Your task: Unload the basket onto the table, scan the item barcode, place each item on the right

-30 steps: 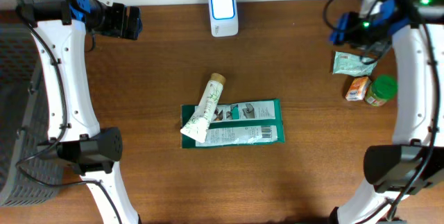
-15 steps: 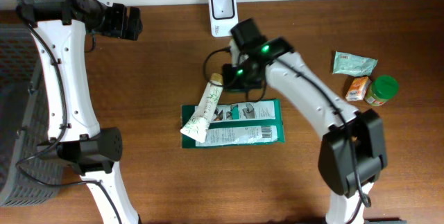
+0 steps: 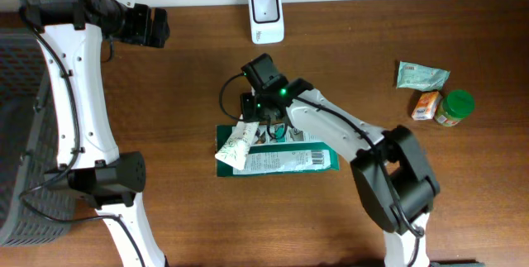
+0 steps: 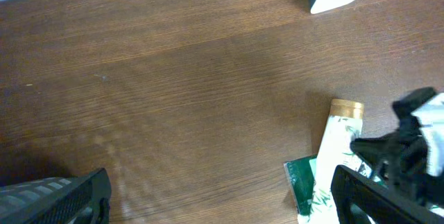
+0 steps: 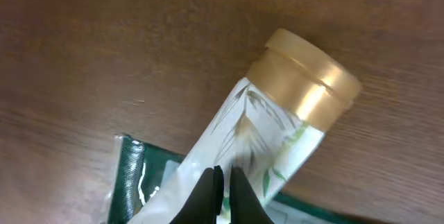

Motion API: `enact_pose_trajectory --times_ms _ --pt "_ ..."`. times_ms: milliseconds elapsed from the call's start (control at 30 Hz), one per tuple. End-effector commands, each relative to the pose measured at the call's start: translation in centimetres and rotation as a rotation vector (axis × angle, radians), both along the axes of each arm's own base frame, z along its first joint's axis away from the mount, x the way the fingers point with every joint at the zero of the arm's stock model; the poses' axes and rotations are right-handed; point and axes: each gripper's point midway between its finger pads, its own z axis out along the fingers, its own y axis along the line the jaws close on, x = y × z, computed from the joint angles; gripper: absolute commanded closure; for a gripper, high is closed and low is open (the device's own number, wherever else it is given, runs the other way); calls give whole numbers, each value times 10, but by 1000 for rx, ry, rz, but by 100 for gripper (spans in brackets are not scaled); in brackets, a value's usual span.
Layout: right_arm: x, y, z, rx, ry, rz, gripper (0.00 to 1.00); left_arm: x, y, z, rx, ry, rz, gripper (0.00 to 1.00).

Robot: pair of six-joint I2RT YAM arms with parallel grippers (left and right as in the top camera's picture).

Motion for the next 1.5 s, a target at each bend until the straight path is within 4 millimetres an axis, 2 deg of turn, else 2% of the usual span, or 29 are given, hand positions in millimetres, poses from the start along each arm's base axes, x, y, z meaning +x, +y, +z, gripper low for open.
enact_pose_trajectory --times_ms 0,133,300,367,433,467,533,567,600,667,733,767,800,967,1100,1167,1333,1467 --pt "-7 3 -16 2 38 19 96 0 1 6 2 -19 -12 1" --pt "-11 1 -24 -12 61 19 96 -1 1 6 2 -19 -12 1" --pt "-33 -2 -72 -36 204 0 96 -1 1 6 2 -19 -12 1" --pt "-34 -3 -78 -38 219 -4 96 0 1 6 2 -19 -12 1" --pt "-27 -3 -74 -28 199 -2 95 0 1 6 2 -19 -12 1" --pt "-23 -3 -72 -25 191 -1 91 -1 1 6 2 -19 -12 1" --pt "-11 10 -45 54 156 91 72 -1 1 6 2 -19 -12 1" --pt "-8 15 -30 83 153 104 69 0 1 6 2 -19 -12 1" --pt "-4 19 -8 96 142 108 68 0 1 6 2 -19 -12 1" --pt "-5 23 16 99 137 117 69 -1 1 6 2 -19 -12 1" --pt "-14 25 30 80 166 122 86 0 1 6 2 -19 -12 1" --pt "-20 25 29 69 184 124 94 -1 1 6 2 -19 -12 1" --pt "-25 24 25 41 191 124 96 -1 1 6 2 -19 -12 1" --pt "-37 24 9 -139 137 97 96 0 1 6 2 -19 -12 1" --pt "-47 24 -14 -193 171 111 96 0 1 6 2 -19 -12 1" --pt "-47 23 -17 -198 177 111 96 -1 1 6 2 -19 -12 1" --pt "-42 23 -11 -199 157 103 96 0 1 6 2 -19 -12 1" --pt "-32 29 25 -160 97 107 96 0 1 6 2 -19 -12 1"
